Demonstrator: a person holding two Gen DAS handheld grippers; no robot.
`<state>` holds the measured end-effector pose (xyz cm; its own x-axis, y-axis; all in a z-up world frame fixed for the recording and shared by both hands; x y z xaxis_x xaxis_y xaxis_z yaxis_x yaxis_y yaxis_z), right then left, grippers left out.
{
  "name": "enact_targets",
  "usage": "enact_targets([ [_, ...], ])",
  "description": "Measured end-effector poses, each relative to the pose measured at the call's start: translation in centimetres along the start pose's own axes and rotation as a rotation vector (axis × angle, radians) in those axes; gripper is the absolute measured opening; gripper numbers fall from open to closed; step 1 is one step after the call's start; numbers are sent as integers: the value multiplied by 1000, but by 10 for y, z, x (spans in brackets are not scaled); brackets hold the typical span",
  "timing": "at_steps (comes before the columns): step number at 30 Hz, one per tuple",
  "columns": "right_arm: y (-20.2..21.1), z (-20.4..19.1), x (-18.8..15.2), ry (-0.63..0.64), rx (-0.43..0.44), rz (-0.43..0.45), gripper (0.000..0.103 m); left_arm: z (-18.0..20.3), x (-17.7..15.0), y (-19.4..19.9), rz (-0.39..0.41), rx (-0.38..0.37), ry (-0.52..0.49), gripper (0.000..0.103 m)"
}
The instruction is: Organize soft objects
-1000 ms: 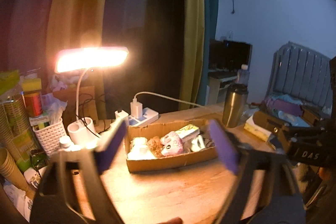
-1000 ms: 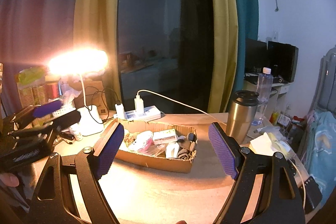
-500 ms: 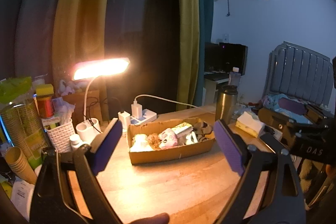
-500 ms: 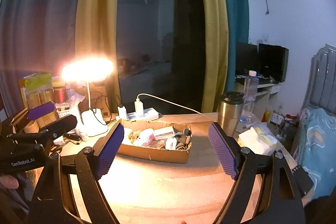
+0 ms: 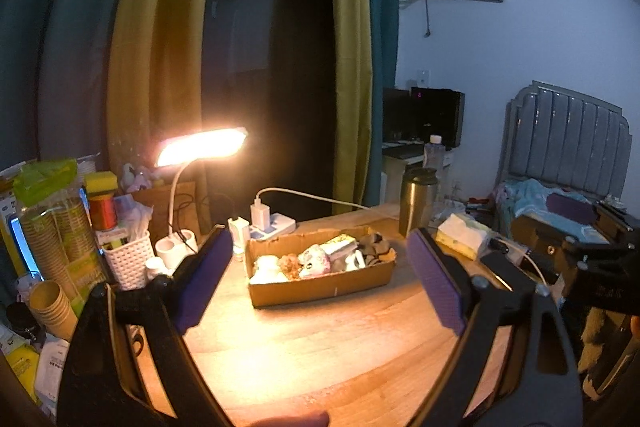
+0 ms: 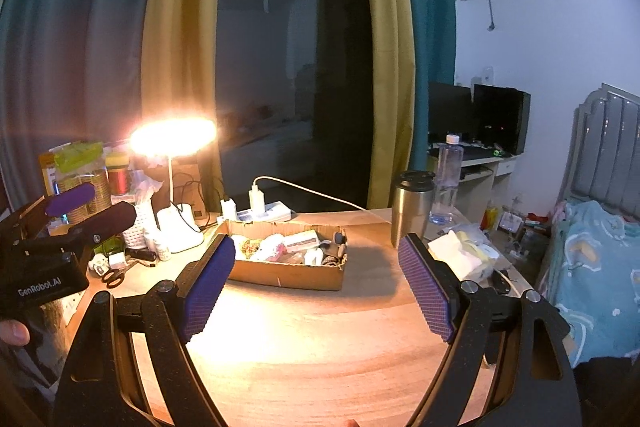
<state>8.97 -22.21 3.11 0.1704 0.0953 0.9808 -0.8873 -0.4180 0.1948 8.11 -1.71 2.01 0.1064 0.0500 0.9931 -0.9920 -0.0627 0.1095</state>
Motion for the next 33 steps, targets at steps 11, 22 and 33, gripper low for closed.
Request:
enact_targets([
  [11,15,10,4,-2,-25,22,86,7,5,4,17,-17,-19,90],
  [22,16,10,5,-1,-24,22,86,7,6,5,18,-16,-15,90],
  [33,16,10,5,0,-24,22,86,8,8,7,20,-21,-16,90],
])
Point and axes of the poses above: each gripper's, at about its wrist camera, not at the fingertips, and y roughly against the way its jaws point, z to its right, x to its top, the point moved 6 cm from there along -y, roughly the way its jaws point, and after that the axes turned 10 degrees about z, right-handed, at the moved point
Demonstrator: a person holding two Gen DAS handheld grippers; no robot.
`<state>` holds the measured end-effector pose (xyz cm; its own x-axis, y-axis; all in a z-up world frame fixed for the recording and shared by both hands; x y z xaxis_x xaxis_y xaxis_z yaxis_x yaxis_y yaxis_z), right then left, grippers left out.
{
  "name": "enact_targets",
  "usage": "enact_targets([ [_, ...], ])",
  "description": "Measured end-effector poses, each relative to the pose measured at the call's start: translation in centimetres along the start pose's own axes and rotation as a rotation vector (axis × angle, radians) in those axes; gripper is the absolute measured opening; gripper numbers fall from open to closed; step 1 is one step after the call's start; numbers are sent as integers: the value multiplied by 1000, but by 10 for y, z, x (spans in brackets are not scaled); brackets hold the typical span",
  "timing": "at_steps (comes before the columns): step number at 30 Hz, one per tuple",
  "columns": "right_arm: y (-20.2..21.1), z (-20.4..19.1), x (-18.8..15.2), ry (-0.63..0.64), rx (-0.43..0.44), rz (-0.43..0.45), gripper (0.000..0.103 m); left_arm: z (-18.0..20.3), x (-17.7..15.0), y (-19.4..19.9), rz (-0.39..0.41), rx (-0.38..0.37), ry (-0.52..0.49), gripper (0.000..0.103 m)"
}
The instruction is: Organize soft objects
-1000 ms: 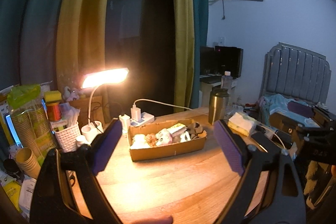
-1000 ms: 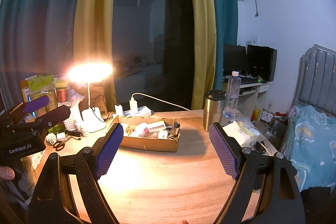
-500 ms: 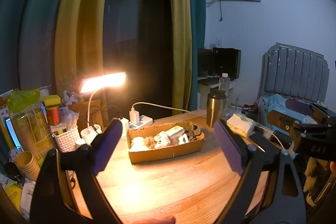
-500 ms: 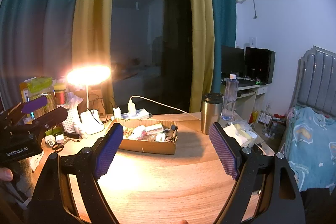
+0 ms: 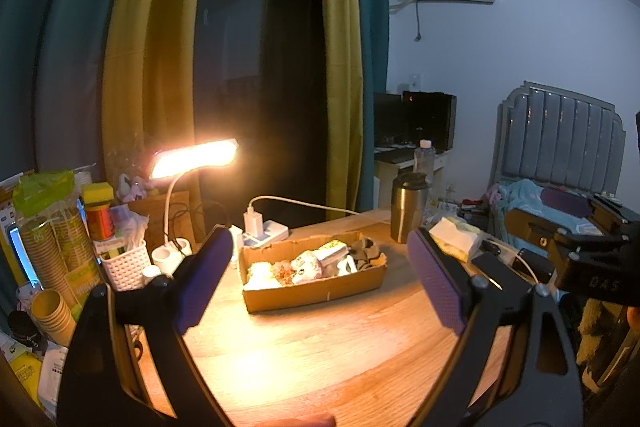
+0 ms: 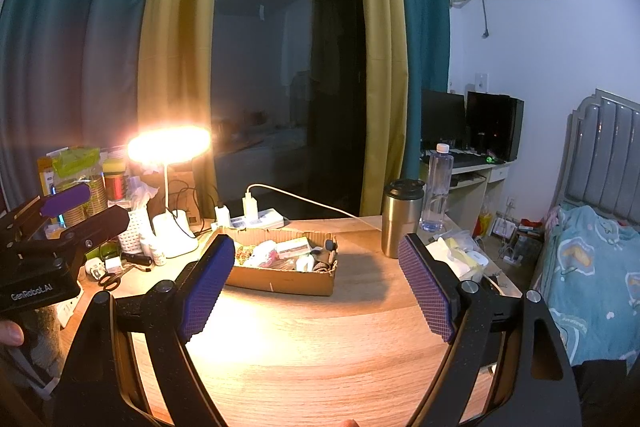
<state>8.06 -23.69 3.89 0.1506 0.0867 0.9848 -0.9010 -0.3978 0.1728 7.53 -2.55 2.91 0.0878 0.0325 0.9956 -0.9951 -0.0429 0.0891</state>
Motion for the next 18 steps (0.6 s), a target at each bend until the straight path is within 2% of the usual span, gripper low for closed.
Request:
enact_targets([
  [18,1,-1,0,2,0,0,86,2,3,1,7,-8,3,90],
])
Point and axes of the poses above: each gripper's, at about its wrist camera, not at the fingertips, and y roughly against the way its jaws point, z to its right, x to its top, the point moved 6 cm from there along -y, roughly the way its jaws point, and after that the axes turned 10 degrees about z, right-handed, at the moved point
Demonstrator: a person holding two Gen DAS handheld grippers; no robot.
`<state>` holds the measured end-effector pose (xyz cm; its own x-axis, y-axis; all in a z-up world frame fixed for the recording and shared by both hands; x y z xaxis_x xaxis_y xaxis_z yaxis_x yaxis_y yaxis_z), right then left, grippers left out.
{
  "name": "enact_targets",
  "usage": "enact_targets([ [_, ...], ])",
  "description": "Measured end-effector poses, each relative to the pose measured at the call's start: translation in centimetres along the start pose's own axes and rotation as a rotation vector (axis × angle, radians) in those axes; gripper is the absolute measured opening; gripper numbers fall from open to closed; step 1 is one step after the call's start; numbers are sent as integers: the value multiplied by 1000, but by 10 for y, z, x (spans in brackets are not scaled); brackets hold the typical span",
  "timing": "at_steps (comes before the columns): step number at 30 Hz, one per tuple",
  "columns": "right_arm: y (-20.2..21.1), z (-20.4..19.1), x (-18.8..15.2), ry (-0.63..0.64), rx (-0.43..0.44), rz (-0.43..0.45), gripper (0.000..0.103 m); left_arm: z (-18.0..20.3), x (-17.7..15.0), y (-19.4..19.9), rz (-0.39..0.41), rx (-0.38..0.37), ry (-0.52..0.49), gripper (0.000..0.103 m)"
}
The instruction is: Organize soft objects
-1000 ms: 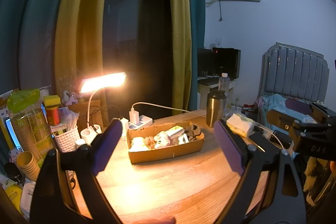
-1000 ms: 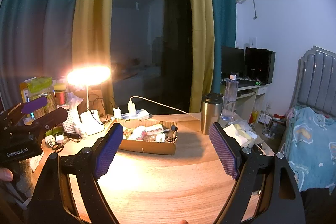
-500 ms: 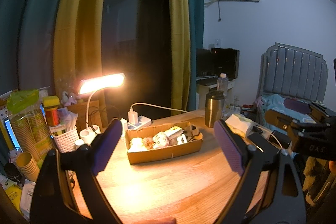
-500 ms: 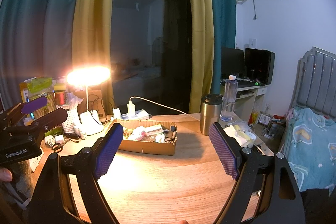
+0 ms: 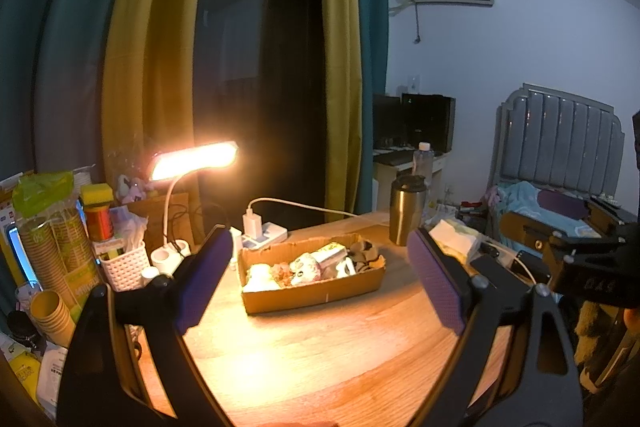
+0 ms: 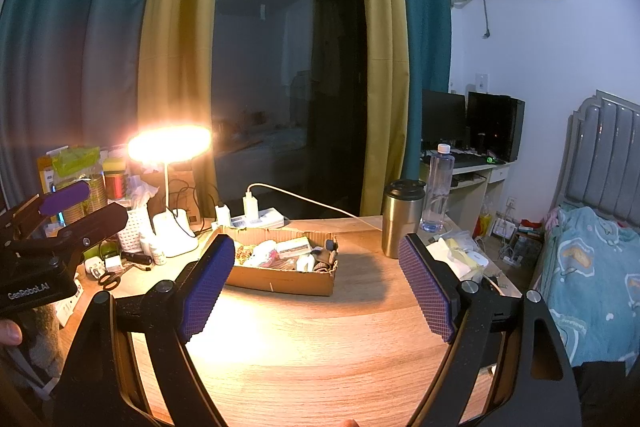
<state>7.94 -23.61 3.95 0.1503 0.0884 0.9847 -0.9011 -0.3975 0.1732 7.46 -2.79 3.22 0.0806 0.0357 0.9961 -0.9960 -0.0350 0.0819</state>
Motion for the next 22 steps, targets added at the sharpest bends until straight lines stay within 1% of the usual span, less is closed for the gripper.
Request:
enact_targets([
  [22,-1,1,6,7,7,-1,86,-2,2,-2,-4,4,11,90],
])
Point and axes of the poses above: each gripper's, at about its wrist camera, not at the fingertips, and y roughly against the way its jaws point, z to its right, x to its top, the point moved 6 cm from there along -y, roughly the way its jaws point, and after that the axes turned 10 degrees about z, right-handed, at the moved point
